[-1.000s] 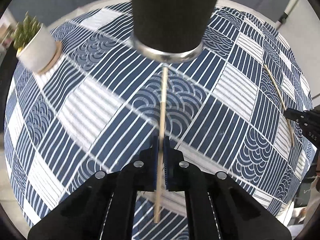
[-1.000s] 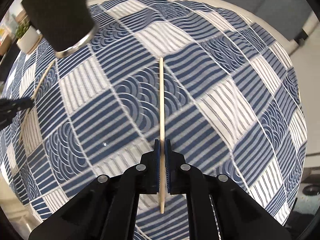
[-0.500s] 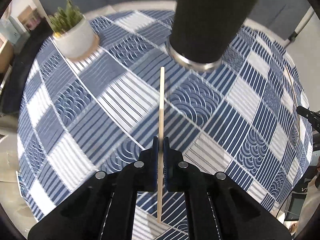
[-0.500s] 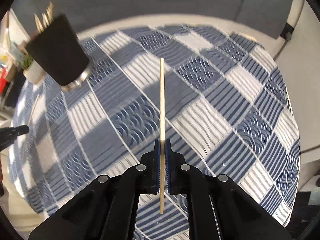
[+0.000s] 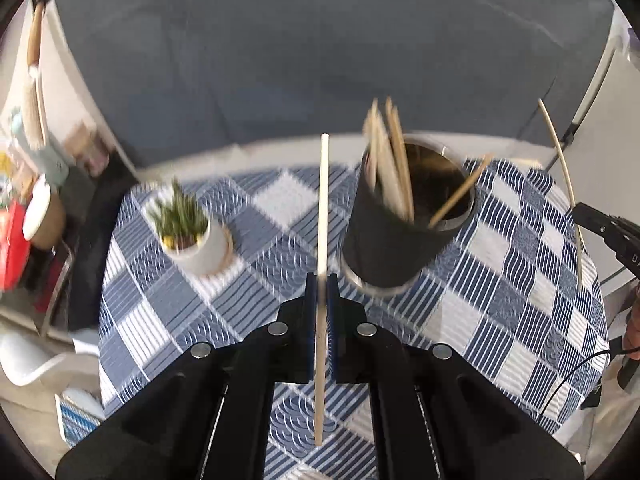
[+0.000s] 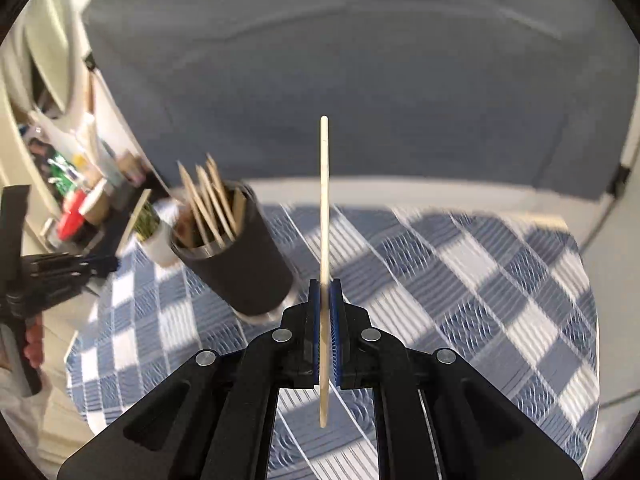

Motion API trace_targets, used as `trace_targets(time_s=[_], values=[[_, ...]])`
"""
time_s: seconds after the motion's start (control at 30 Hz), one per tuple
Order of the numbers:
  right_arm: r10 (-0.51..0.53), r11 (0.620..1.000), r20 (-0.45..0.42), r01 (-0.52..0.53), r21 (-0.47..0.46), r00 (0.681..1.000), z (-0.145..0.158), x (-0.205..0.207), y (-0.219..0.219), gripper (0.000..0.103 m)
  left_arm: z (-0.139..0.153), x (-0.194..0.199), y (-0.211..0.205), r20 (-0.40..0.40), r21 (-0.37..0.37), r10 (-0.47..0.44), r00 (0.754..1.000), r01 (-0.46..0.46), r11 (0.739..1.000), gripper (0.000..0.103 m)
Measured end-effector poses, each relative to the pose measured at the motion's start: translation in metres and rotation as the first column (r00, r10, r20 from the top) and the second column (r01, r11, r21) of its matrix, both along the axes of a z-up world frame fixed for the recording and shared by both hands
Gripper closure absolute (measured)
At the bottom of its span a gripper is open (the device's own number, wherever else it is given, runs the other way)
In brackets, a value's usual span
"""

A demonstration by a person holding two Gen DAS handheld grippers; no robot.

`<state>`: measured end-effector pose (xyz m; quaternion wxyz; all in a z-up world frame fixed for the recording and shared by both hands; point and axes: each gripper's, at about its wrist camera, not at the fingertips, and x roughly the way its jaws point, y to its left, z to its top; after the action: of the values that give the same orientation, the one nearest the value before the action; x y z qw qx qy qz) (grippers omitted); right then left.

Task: Organize utensils
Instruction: 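Lift the left tool's skewer over the black cup while the right tool brings its skewer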

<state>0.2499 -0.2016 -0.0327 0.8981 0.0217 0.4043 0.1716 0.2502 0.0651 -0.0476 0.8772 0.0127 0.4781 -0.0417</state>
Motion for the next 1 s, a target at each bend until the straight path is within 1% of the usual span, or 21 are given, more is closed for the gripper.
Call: trace_targets(time_s=[0.1, 0.17, 0.27, 0.37, 0.43, 0.5, 0.6, 0.63, 0.7, 0.77, 0.83, 0.87, 0.93, 1.0], values=[[0.035, 0.999, 0.067, -0.037, 0.025, 0.997, 0.021, 0.009, 0.012, 0.098, 0.019, 0.014, -0.008, 0.062, -0.005, -0.031, 0.998, 0.031, 1.000, 0.098], [0.055, 0.997, 0.102, -0.061, 0.052, 0.993, 0.032, 0.017, 0.020, 0.098, 0.029, 0.021, -0.013, 0.080, -0.023, -0.039, 0.996, 0.041, 0.999, 0.098], [0.077, 0.992, 0.122, -0.089, 0.091, 0.989, 0.042, 0.029, 0.030, 0.098, 0.045, 0.030, -0.018, 0.111, -0.064, -0.052, 0.992, 0.059, 0.996, 0.098], [0.088, 0.982, 0.134, -0.108, 0.155, 0.987, 0.047, 0.042, 0.039, 0.098, 0.061, 0.041, -0.022, 0.171, -0.098, -0.077, 0.982, 0.095, 0.991, 0.098], [0.105, 0.968, 0.161, -0.138, 0.208, 0.981, 0.048, 0.052, 0.047, 0.098, 0.069, 0.049, -0.024, 0.217, -0.144, -0.098, 0.971, 0.131, 0.981, 0.098], [0.116, 0.959, 0.192, -0.161, 0.235, 0.974, 0.047, 0.059, 0.055, 0.098, 0.072, 0.059, -0.026, 0.274, -0.180, -0.107, 0.956, 0.160, 0.970, 0.098], [0.116, 0.945, 0.220, -0.175, 0.276, 0.969, 0.038, 0.071, 0.063, 0.098, 0.069, 0.070, -0.027, 0.341, -0.220, -0.111, 0.933, 0.194, 0.956, 0.098], [0.113, 0.942, 0.222, -0.175, 0.285, 0.969, 0.034, 0.074, 0.065, 0.098, 0.066, 0.074, -0.027, 0.372, -0.244, -0.103, 0.922, 0.204, 0.948, 0.098], [0.098, 0.936, 0.205, -0.160, 0.312, 0.974, 0.024, 0.083, 0.070, 0.098, 0.060, 0.082, -0.026, 0.400, -0.287, -0.082, 0.913, 0.210, 0.935, 0.098], [0.102, 0.932, 0.199, -0.164, 0.323, 0.975, 0.015, 0.088, 0.075, 0.098, 0.052, 0.087, -0.026, 0.413, -0.302, -0.069, 0.908, 0.208, 0.931, 0.098], [0.119, 0.935, 0.197, -0.177, 0.309, 0.973, 0.008, 0.092, 0.082, 0.098, 0.040, 0.089, -0.027, 0.421, -0.319, -0.063, 0.905, 0.213, 0.923, 0.098], [0.121, 0.939, 0.196, -0.177, 0.294, 0.973, 0.003, 0.093, 0.085, 0.098, 0.033, 0.089, -0.027, 0.428, -0.333, -0.067, 0.901, 0.226, 0.915, 0.098], [0.124, 0.941, 0.191, -0.176, 0.290, 0.974, -0.007, 0.094, 0.088, 0.098, 0.022, 0.086, -0.030, 0.443, -0.331, -0.081, 0.893, 0.246, 0.911, 0.098], [0.133, 0.938, 0.198, -0.188, 0.292, 0.971, -0.015, 0.091, 0.091, 0.098, 0.010, 0.087, -0.034, 0.434, -0.323, -0.095, 0.896, 0.253, 0.912, 0.098]])
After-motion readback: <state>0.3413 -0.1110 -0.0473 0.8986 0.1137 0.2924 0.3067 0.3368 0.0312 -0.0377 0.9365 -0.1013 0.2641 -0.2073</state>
